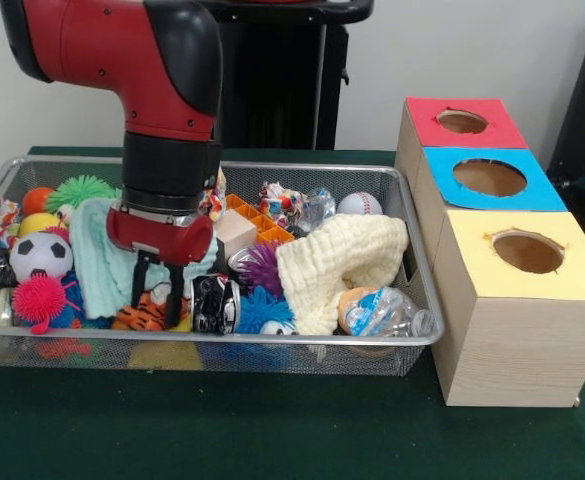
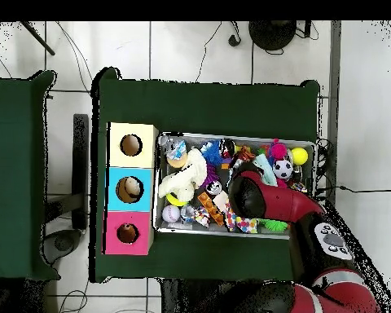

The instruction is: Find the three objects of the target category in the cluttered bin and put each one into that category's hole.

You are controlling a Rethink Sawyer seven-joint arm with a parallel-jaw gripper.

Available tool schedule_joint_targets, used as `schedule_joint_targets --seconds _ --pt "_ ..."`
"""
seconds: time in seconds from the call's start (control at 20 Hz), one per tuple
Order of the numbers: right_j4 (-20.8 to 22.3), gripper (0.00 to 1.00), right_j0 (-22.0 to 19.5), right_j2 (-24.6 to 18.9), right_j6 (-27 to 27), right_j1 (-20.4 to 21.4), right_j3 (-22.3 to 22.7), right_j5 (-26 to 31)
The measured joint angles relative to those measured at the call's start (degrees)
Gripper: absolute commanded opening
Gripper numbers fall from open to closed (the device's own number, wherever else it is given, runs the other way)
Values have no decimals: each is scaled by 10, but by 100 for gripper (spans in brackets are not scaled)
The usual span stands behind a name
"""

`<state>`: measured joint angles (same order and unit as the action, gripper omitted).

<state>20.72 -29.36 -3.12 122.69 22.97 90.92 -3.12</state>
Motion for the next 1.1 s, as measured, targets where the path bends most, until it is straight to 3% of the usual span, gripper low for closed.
schedule_joint_targets --seconds 0.75,1.1 --pt "0 0 0 -5 0 1 1 0" --pt "-9 0 7 -4 0 32 27 16"
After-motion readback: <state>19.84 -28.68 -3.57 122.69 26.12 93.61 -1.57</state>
